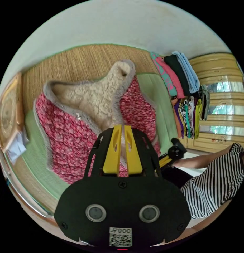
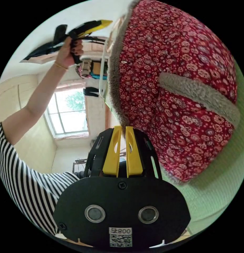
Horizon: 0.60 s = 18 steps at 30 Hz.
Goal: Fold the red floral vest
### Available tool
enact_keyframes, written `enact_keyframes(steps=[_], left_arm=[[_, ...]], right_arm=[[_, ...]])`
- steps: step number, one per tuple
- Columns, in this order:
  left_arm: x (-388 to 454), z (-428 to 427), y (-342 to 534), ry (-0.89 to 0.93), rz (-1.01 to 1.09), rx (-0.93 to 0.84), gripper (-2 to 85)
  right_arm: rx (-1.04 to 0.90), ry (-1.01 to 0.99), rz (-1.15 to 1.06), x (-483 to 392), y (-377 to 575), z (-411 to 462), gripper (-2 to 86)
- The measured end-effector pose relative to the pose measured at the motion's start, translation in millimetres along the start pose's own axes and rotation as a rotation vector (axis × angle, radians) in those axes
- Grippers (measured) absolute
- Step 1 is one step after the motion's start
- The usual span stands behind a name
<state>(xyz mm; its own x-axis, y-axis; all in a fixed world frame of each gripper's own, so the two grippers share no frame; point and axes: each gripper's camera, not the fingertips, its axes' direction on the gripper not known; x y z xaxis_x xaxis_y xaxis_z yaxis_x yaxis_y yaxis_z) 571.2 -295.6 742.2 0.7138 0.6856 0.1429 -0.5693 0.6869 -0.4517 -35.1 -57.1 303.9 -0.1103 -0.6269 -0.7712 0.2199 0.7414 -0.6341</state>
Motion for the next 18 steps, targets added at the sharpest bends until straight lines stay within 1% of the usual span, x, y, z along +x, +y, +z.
enact_keyframes(steps=[2,4,7,9,11,14,16,18], left_arm=[[-7.5,11.1,17.0,0.077,-0.047,0.007,3.1],[-15.0,23.1,38.1,0.131,-0.112,0.017,4.0],[-22.3,32.2,60.0,0.217,-0.179,0.03,4.9],[-24.6,33.8,68.1,0.243,-0.194,0.027,5.3],[-26.0,30.0,72.9,0.229,-0.198,0.033,5.6],[-26.1,7.9,71.7,0.22,-0.161,0.108,6.2],[-25.4,-17.2,61.1,0.181,-0.114,0.199,7.0],[-25.1,-32.7,47.4,0.144,-0.074,0.233,7.5]], right_arm=[[-0.037,0.003,0.036,12.1,-13.6,5.2,2.5],[-0.035,-0.045,0.066,20.7,-23.1,-1.6,2.5],[-0.05,-0.039,0.046,17.8,-34.5,-19.1,2.3],[-0.05,-0.049,0.04,11.0,-40.6,-35.2,2.2],[-0.029,-0.079,0.025,3.5,-42.7,-51.1,2.1],[-0.006,-0.046,0.016,-8.5,-45.4,-82.9,2.6],[0.058,-0.032,0.005,-14.8,-48.0,-110.6,3.2],[0.2,0.018,0.003,-17.7,-59.6,-160.6,4.8]])
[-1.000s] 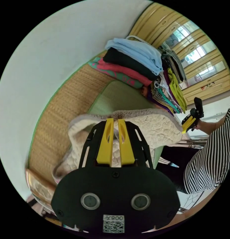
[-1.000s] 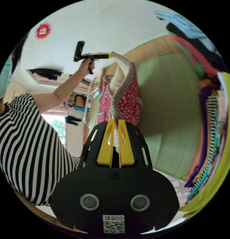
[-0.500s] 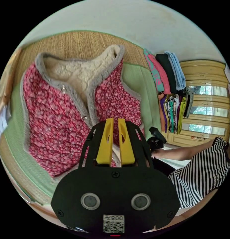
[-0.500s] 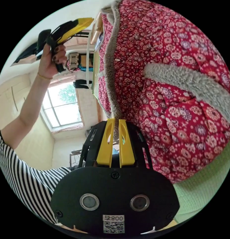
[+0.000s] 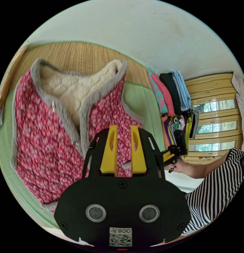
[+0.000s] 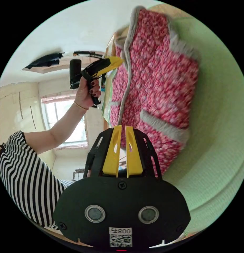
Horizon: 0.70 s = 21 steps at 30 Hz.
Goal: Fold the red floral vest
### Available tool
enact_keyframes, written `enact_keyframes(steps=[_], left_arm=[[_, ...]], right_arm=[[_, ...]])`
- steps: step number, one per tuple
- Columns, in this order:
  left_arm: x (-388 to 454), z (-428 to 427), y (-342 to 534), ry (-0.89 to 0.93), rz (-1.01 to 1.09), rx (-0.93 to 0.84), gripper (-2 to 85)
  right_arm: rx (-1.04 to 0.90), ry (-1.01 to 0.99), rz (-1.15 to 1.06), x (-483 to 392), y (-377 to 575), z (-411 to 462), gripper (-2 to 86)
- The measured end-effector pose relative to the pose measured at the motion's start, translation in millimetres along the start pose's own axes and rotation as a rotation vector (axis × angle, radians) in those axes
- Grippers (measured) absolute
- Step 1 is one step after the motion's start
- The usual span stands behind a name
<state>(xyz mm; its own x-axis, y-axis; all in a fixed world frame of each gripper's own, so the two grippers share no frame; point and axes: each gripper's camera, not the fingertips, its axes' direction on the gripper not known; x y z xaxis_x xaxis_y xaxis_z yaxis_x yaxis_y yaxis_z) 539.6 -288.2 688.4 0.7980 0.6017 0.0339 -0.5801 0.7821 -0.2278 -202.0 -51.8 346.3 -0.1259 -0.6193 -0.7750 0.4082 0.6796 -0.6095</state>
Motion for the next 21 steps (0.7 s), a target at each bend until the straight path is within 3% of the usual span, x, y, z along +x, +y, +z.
enact_keyframes(steps=[6,12,19,21], left_arm=[[4.8,-17.2,-45.5,-0.12,0.108,0.024,8.2],[-9.0,-31.8,-29.1,-0.165,0.115,-0.02,4.2],[-28.8,-70.6,21.8,-0.08,0.116,-0.022,0.4],[-30.1,-79.7,35.7,-0.082,0.131,-0.034,0.3]], right_arm=[[0.344,0.108,-0.004,25.2,-101.8,-107.2,8.5],[0.358,-0.032,0.033,47.8,-203.8,-128.7,9.9],[0.294,-0.17,0.077,45.8,-248.7,-111.3,8.7],[0.285,-0.305,0.055,39.0,-256.1,-107.9,6.7]])
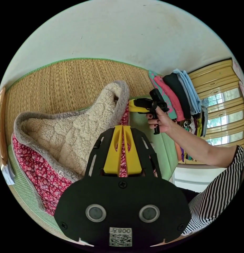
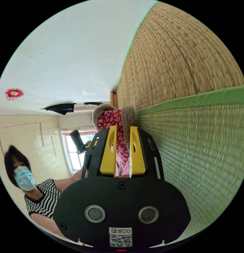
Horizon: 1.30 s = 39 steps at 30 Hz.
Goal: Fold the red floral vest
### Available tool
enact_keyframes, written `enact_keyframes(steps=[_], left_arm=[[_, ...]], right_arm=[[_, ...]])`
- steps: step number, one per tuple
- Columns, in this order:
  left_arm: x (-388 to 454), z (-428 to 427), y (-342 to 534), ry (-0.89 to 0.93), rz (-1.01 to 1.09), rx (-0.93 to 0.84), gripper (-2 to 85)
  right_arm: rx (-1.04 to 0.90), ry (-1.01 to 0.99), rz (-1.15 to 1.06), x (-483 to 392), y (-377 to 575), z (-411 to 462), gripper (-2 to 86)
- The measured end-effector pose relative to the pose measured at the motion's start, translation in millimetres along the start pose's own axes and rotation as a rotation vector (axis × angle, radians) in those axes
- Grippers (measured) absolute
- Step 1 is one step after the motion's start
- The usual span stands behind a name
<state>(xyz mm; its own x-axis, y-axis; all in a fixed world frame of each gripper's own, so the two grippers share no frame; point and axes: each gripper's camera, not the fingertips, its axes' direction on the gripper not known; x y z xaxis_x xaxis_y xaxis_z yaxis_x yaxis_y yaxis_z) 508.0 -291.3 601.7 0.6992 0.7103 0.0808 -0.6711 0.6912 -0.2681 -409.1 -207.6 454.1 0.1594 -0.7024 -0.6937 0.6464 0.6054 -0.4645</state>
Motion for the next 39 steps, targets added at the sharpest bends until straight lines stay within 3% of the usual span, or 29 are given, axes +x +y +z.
enact_keyframes(steps=[5,9,15,22,26,30,33,39], left_arm=[[1.6,-38.6,47.0,0.06,0.019,0.088,0.1],[-4.1,-62.6,83.6,0.111,0.035,0.141,0.1],[-54.2,-47.4,130.6,0.013,-0.164,0.014,0.2],[-61.4,-98.5,238.3,0.045,-0.168,0.093,1.2],[-64.4,-127.9,342.3,0.102,-0.271,0.113,3.2],[-70.5,-142.0,477.7,0.166,-0.563,0.045,6.0],[-65.8,-137.3,548.7,0.222,-0.692,-0.031,6.3],[-53.7,-131.2,621.6,0.324,-0.69,-0.08,4.9]], right_arm=[[0.052,-0.174,-0.26,-81.1,12.2,-3.0,2.3],[0.062,0.142,-0.458,-174.8,34.0,11.1,1.1],[0.026,0.508,-0.163,-139.1,-33.9,66.9,0.9],[0.084,0.566,-0.083,-134.3,-20.3,90.1,1.2],[0.022,0.463,-0.133,-147.5,26.0,110.5,4.0],[-0.161,0.648,-0.176,-165.1,75.9,168.0,7.6],[-0.166,0.76,-0.19,-169.1,82.4,198.8,8.3],[-0.176,0.775,-0.236,-187.9,65.2,264.0,7.3]])
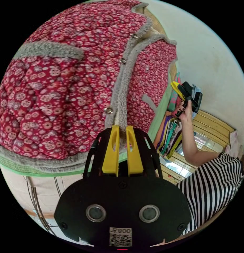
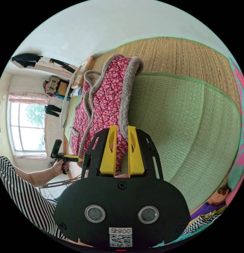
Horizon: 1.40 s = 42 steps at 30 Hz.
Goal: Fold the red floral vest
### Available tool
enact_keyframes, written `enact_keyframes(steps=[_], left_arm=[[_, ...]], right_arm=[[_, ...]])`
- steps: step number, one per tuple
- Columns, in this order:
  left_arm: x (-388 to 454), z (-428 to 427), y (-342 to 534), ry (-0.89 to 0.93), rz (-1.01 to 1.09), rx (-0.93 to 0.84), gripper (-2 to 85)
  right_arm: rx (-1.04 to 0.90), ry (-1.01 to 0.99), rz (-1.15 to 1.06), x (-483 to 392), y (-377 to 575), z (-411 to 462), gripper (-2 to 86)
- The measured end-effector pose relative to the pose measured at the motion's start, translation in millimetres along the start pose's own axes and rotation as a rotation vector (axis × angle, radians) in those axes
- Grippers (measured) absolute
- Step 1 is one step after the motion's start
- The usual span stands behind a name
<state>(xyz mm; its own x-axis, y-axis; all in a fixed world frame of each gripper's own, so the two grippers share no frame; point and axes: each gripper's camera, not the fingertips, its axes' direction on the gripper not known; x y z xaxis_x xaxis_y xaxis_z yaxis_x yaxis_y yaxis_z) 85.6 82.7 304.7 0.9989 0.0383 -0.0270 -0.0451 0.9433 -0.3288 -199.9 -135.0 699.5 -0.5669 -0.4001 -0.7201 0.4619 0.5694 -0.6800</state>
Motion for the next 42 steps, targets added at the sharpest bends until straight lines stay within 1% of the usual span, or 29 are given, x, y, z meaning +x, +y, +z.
enact_keyframes(steps=[2,5,7,9,11,14,16,18,20,22,24,27,30,31,33,34,36,37,38,39,40,42], left_arm=[[-4.9,-7.4,17.4,-0.031,0.034,-0.004,5.0],[-23.0,-28.3,46.9,-0.11,0.039,0.029,5.3],[-48.9,-47.1,74.0,-0.137,-0.028,0.081,5.7],[-70.6,-57.7,99.0,-0.149,-0.095,0.108,6.2],[-91.3,-67.3,127.1,-0.16,-0.172,0.138,6.6],[-126.7,-83.2,176.4,-0.135,-0.303,0.223,6.1],[-158.1,-92.0,207.8,-0.016,-0.372,0.3,4.8],[-177.9,-96.2,224.3,0.037,-0.404,0.325,3.1],[-193.6,-100.5,239.3,0.059,-0.424,0.333,1.6],[-209.7,-108.1,260.8,0.1,-0.42,0.349,0.7],[-220.0,-115.8,279.4,0.126,-0.417,0.373,0.3],[-236.9,-135.4,312.7,0.189,-0.423,0.466,0.0],[-250.8,-163.3,342.1,0.218,-0.408,0.583,0.1],[-257.1,-180.4,354.9,0.194,-0.41,0.668,0.1],[-271.0,-206.2,372.1,0.197,-0.404,0.779,0.3],[-280.7,-219.3,380.3,0.182,-0.4,0.802,0.4],[-288.4,-231.7,388.4,0.102,-0.386,0.77,0.7],[-289.0,-232.5,390.8,0.078,-0.358,0.717,1.2],[-288.6,-230.3,391.8,0.074,-0.347,0.685,1.4],[-287.1,-222.1,394.6,0.067,-0.335,0.625,2.2],[-287.3,-210.5,398.4,0.073,-0.346,0.565,3.4],[-291.6,-193.1,407.9,0.098,-0.395,0.515,5.0]], right_arm=[[0.009,0.067,-0.048,-28.0,-5.6,3.8,7.2],[0.025,0.04,-0.143,-80.6,-14.2,21.3,7.4],[-0.001,0.008,-0.218,-115.8,-24.2,45.1,7.9],[-0.064,0.002,-0.31,-157.9,-44.5,89.7,8.7],[-0.111,-0.014,-0.338,-180.4,-64.4,123.7,9.0],[-0.164,-0.014,-0.335,-205.4,-95.2,172.8,9.0],[-0.229,-0.024,-0.321,-216.0,-109.6,201.2,8.7],[-0.29,-0.053,-0.31,-230.0,-122.7,229.1,6.9],[-0.309,-0.066,-0.303,-241.6,-130.8,240.3,4.1],[-0.301,-0.131,-0.332,-256.7,-137.9,243.8,1.7],[-0.292,-0.257,-0.368,-280.5,-150.0,247.7,0.8],[-0.298,-0.318,-0.408,-313.5,-168.4,259.6,0.4],[-0.265,-0.297,-0.456,-340.1,-183.5,261.6,0.3],[-0.249,-0.281,-0.468,-343.7,-185.2,259.5,0.3],[-0.224,-0.184,-0.5,-349.3,-187.7,253.4,0.4],[-0.229,-0.158,-0.508,-349.1,-186.8,253.6,0.4],[-0.297,-0.04,-0.513,-343.3,-180.2,264.5,0.8],[-0.307,0.009,-0.508,-340.9,-178.3,267.9,1.0],[-0.313,0.102,-0.48,-335.1,-175.2,272.6,1.6],[-0.295,0.142,-0.455,-330.0,-172.6,273.2,2.6],[-0.279,0.146,-0.437,-327.6,-171.9,272.8,3.8],[-0.276,0.092,-0.355,-320.0,-172.8,278.6,7.3]])
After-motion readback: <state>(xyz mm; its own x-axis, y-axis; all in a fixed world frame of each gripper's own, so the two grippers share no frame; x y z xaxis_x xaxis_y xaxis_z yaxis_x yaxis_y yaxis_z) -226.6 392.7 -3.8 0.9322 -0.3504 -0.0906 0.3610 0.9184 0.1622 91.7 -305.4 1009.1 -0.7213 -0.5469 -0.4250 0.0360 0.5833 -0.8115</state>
